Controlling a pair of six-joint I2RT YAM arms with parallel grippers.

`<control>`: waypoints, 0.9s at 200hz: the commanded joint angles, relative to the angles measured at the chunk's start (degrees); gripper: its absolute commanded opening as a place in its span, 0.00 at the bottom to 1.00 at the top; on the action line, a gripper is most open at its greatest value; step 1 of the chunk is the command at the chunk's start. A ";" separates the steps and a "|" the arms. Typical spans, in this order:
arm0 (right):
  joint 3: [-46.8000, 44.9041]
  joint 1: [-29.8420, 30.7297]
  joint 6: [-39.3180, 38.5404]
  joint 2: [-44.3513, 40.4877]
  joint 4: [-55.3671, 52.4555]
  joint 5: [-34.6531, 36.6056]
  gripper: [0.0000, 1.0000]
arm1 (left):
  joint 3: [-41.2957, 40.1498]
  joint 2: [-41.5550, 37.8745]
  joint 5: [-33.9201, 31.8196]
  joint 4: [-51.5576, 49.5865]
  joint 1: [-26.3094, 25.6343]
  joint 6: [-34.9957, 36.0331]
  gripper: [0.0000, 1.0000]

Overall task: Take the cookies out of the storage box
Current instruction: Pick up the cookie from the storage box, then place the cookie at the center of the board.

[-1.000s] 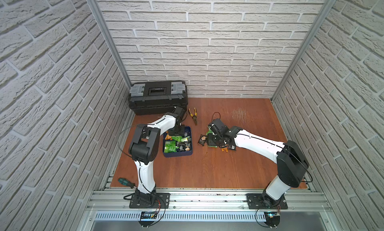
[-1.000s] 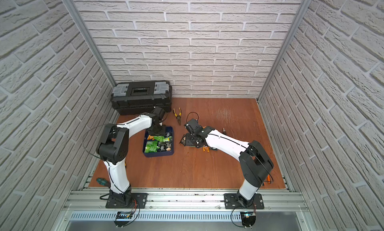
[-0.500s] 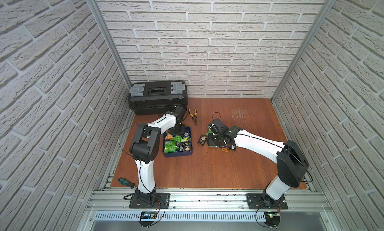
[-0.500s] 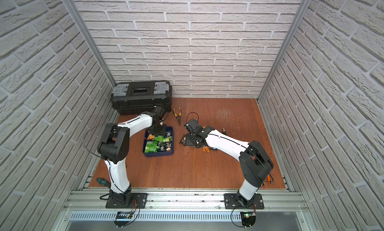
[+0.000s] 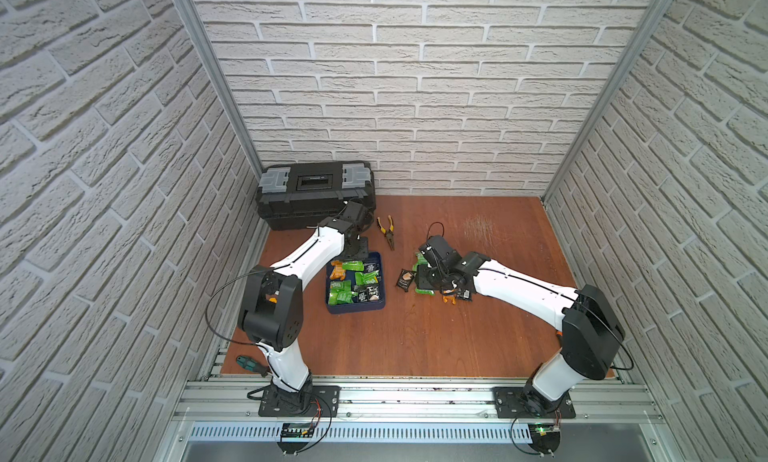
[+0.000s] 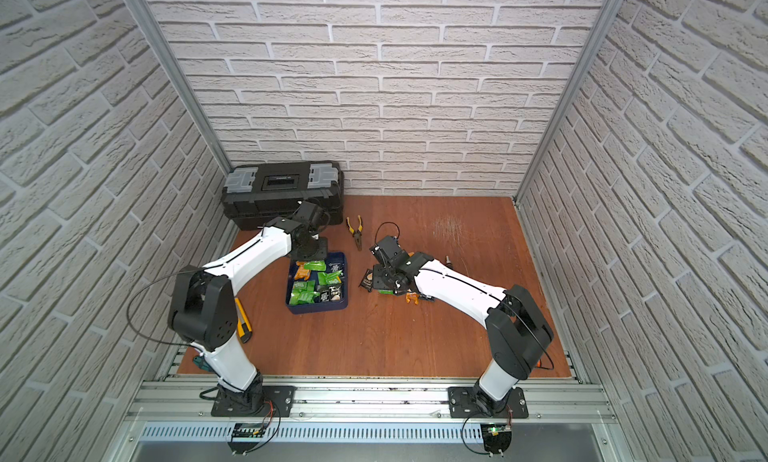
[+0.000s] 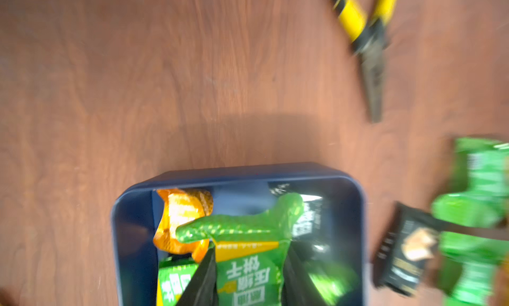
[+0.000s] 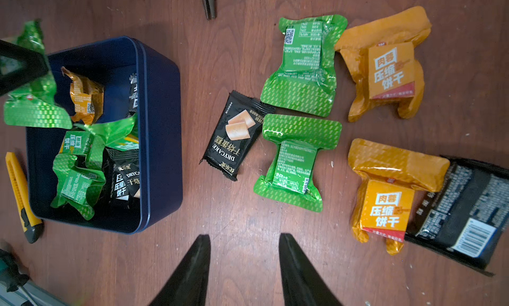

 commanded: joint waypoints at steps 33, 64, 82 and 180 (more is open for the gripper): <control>-4.32 -1.15 1.87 -5.88 2.20 1.81 0.46 | 3.05 -1.25 0.49 1.40 -5.11 -6.78 0.35; -8.95 -3.02 3.74 -9.10 2.70 2.84 0.46 | 8.86 5.24 2.12 3.47 -9.96 -7.50 0.35; -11.42 -4.31 4.70 -11.26 2.87 3.32 0.46 | 13.34 10.29 2.18 3.47 -11.73 -7.23 0.35; -13.33 -6.06 4.62 -13.97 1.65 3.88 0.47 | 26.11 28.91 4.32 4.80 -12.49 -5.10 0.35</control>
